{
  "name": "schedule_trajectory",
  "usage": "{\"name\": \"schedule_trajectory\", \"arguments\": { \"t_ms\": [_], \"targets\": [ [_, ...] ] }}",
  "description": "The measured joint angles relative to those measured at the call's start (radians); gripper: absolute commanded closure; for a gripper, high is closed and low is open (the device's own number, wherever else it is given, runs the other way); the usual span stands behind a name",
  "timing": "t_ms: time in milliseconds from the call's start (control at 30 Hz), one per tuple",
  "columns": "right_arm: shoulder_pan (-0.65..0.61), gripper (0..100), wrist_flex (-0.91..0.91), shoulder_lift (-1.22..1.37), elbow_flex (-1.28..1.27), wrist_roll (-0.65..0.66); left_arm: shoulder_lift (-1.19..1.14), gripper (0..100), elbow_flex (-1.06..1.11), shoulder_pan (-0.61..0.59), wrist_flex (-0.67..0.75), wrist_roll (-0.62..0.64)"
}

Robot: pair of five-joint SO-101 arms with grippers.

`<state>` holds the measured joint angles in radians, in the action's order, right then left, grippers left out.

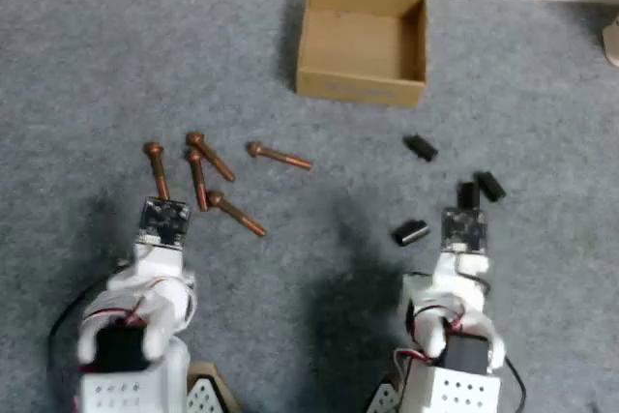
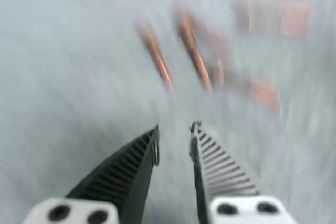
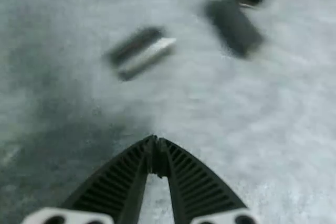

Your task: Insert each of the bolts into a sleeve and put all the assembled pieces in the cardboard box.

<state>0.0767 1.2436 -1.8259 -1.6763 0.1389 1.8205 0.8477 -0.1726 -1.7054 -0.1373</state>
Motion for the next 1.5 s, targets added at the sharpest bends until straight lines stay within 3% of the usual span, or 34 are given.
{"name": "schedule_trajectory", "arguments": {
  "t_ms": [100, 233, 1267, 1400, 1500],
  "targets": [
    [0.000, 99.4, -0.002, 0.000, 0.000, 0.000, 0.002, 89, -0.414, 0.000, -0.020, -0.002],
    [0.000, 99.4, -0.002, 0.000, 0.000, 0.000, 0.002, 89, -0.565, 0.002, -0.031, -0.002],
    [0.000, 99.4, -0.002, 0.000, 0.000, 0.000, 0.002, 89, -0.562, -0.002, -0.032, -0.002],
    [0.000, 99.4, -0.002, 0.000, 0.000, 0.000, 0.002, 89, -0.419, -0.143, -0.023, -0.002],
    [0.000, 99.4, -0.002, 0.000, 0.000, 0.000, 0.002, 89, -0.249, -0.282, 0.069, -0.002]
  ]
}}
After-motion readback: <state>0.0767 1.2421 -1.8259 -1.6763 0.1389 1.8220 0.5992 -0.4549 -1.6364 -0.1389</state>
